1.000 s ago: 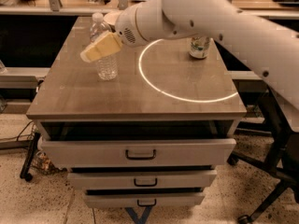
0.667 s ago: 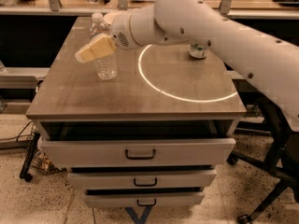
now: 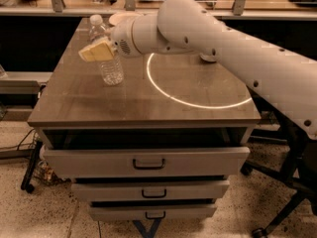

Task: Knock water bottle over

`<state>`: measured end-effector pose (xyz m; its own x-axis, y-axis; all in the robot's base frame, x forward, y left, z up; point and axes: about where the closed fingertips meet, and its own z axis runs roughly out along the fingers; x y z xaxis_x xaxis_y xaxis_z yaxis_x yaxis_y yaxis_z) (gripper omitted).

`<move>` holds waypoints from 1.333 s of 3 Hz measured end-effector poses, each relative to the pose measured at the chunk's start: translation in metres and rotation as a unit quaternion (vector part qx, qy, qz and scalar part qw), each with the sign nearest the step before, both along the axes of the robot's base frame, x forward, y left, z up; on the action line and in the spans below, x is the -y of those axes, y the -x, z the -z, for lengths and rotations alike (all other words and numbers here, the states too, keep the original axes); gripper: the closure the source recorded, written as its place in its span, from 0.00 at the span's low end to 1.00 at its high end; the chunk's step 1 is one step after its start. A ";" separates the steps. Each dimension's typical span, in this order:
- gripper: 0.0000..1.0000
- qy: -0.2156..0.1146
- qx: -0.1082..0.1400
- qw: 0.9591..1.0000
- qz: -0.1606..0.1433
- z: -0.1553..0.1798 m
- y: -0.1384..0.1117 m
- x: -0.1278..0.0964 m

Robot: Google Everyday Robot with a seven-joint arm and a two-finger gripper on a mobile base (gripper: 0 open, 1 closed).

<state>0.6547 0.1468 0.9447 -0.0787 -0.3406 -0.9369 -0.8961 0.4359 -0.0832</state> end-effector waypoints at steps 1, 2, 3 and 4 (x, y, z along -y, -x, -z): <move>0.57 -0.005 -0.001 1.000 0.012 0.004 -0.005 0.006; 0.81 -0.002 0.004 1.000 0.028 -0.006 -0.013 0.021; 1.00 0.049 0.033 0.997 0.041 -0.053 -0.027 0.042; 1.00 0.161 0.050 0.985 0.037 -0.076 -0.043 0.065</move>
Offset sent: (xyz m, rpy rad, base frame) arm 0.0246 -0.0472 0.0188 -0.0063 -0.0227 -0.1046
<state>0.6979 0.0821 1.0202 -0.0268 -0.6186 -0.7852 -0.8431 0.4361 -0.3148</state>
